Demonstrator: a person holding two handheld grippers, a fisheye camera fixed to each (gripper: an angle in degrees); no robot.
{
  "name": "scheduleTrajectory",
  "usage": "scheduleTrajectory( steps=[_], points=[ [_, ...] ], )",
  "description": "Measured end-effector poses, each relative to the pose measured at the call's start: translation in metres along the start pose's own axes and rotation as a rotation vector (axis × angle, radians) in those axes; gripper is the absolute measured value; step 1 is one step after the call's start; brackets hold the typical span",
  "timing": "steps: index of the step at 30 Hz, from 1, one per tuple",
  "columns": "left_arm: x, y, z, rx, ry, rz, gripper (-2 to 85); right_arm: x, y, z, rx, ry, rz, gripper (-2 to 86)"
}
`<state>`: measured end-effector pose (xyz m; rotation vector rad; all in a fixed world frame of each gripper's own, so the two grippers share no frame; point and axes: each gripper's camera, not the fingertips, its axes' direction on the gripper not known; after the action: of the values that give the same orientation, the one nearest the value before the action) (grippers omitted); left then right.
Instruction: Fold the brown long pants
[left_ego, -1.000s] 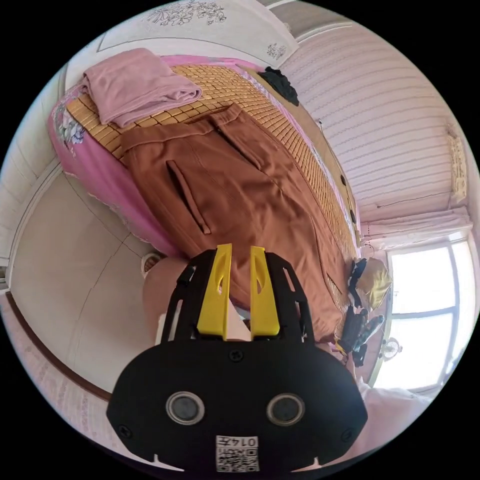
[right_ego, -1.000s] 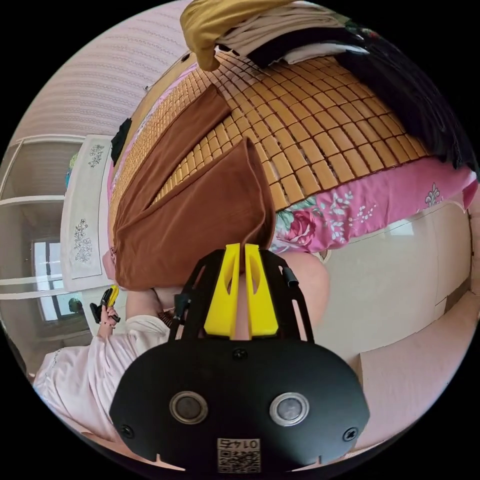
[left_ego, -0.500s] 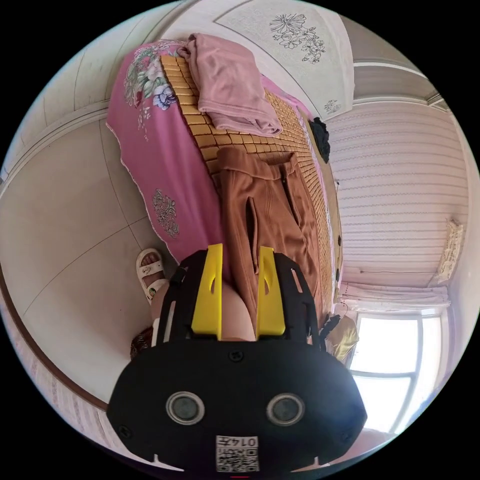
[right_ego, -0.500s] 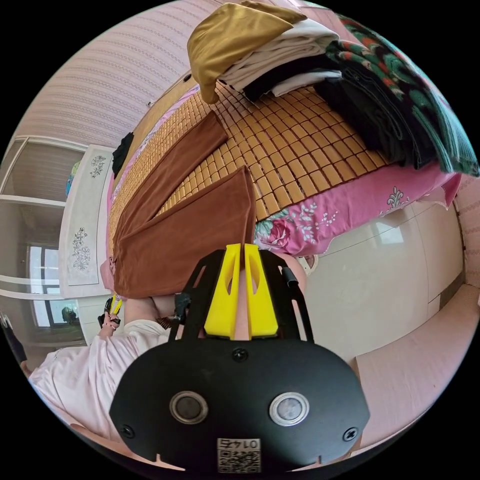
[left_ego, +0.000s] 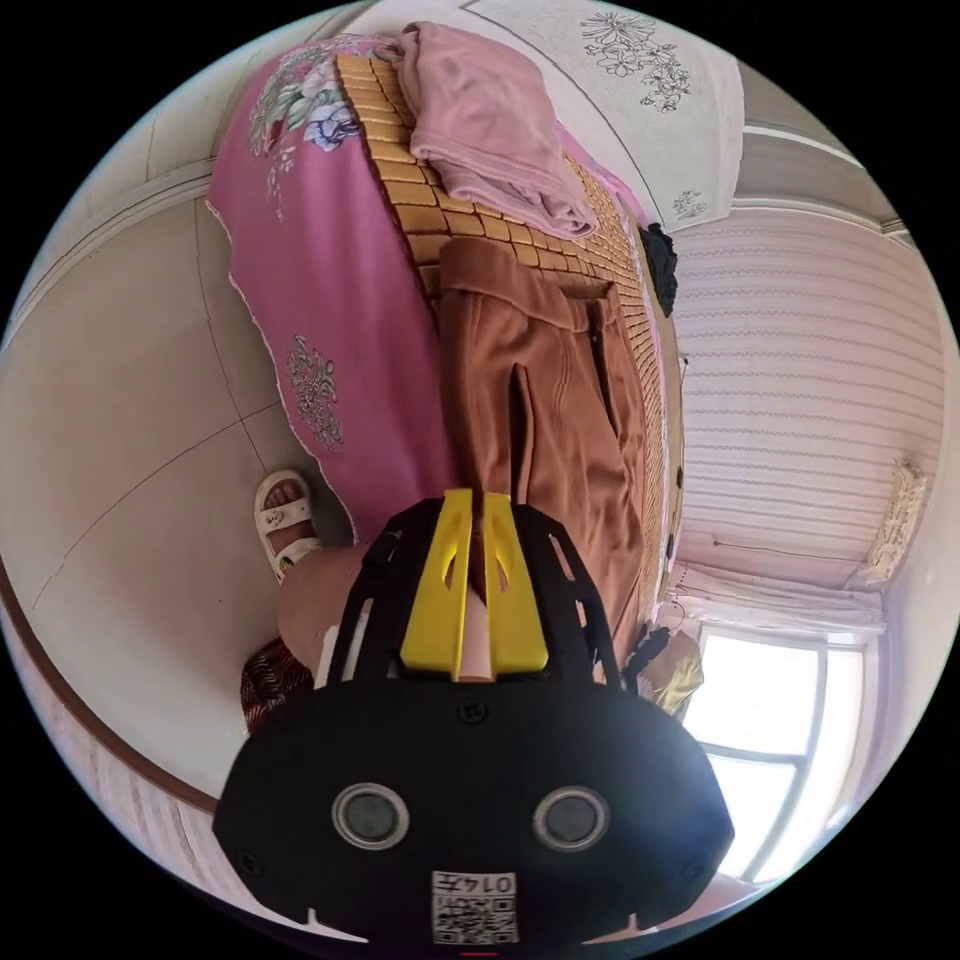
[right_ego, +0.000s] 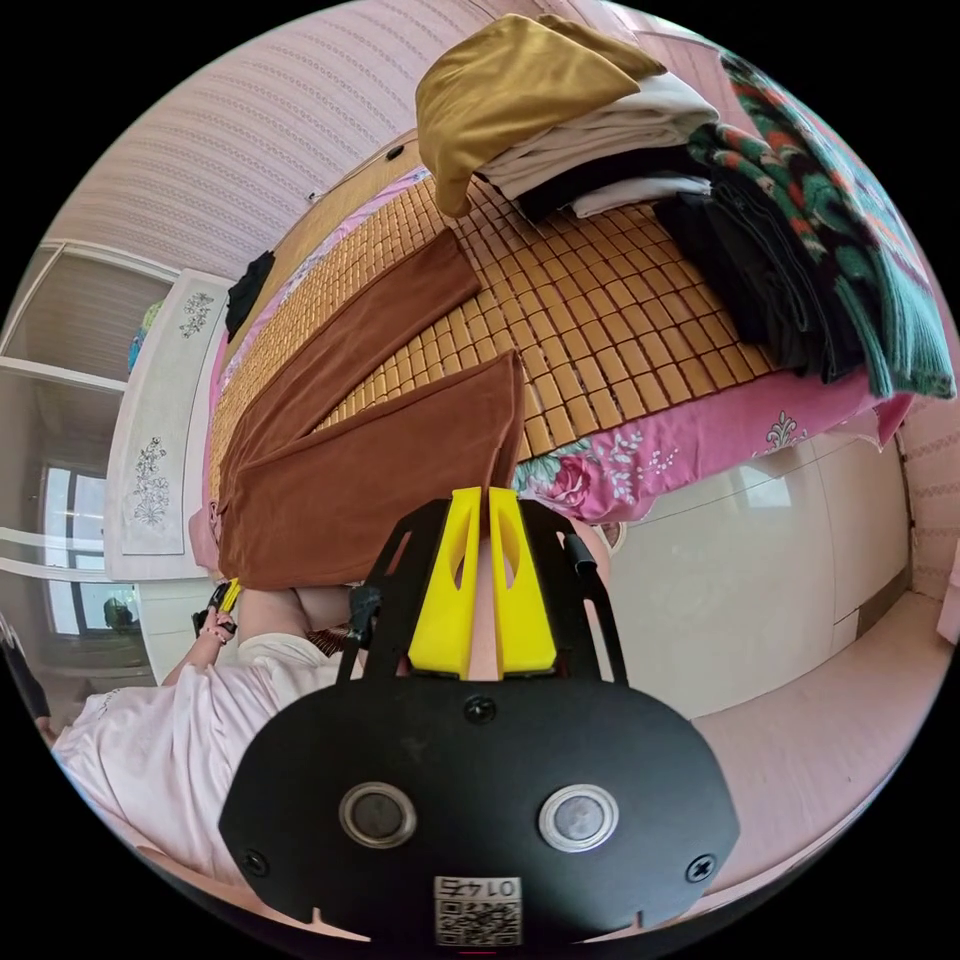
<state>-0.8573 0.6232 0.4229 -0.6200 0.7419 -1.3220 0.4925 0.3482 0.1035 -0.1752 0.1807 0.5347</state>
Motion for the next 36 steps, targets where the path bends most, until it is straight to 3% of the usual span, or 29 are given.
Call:
scheduleTrajectory(
  steps=[6, 9, 13, 16, 20, 24, 28, 32, 36],
  points=[
    [-0.002, 0.006, -0.025, 0.079, -0.044, -0.002, 7.0, -0.022, 0.000, -0.004, 0.004, 0.030, -0.033, 0.7],
    [0.005, 0.001, -0.020, -0.006, -0.045, 0.043, 9.8, -0.033, -0.001, -0.003, -0.001, 0.039, -0.040, 0.6],
    [0.023, -0.004, -0.015, -0.079, -0.086, 0.102, 0.3, -0.050, -0.003, -0.009, 0.011, 0.065, -0.063, 0.6],
    [0.040, 0.002, -0.029, -0.076, -0.117, 0.198, -0.7, -0.064, -0.002, -0.016, 0.043, 0.104, -0.098, 0.6],
    [0.038, 0.025, -0.076, -0.016, 0.086, 0.211, -0.9, -0.084, 0.001, -0.020, 0.048, 0.190, -0.128, 0.4],
    [0.048, 0.051, -0.113, 0.026, 0.086, 0.301, -0.9, -0.100, -0.005, -0.023, 0.052, 0.232, -0.156, 0.0],
    [0.061, 0.063, -0.142, 0.101, 0.070, 0.337, -0.9, -0.129, -0.029, -0.043, 0.207, 0.507, -0.159, -0.2],
    [0.095, 0.054, -0.135, 0.068, -0.001, 0.437, -0.9, -0.153, -0.064, -0.031, 0.124, 0.247, -0.264, 0.1],
    [0.113, 0.060, -0.118, 0.042, -0.049, 0.489, -0.9, -0.175, -0.058, 0.024, -0.052, 0.215, -0.341, 2.3]
  ],
)
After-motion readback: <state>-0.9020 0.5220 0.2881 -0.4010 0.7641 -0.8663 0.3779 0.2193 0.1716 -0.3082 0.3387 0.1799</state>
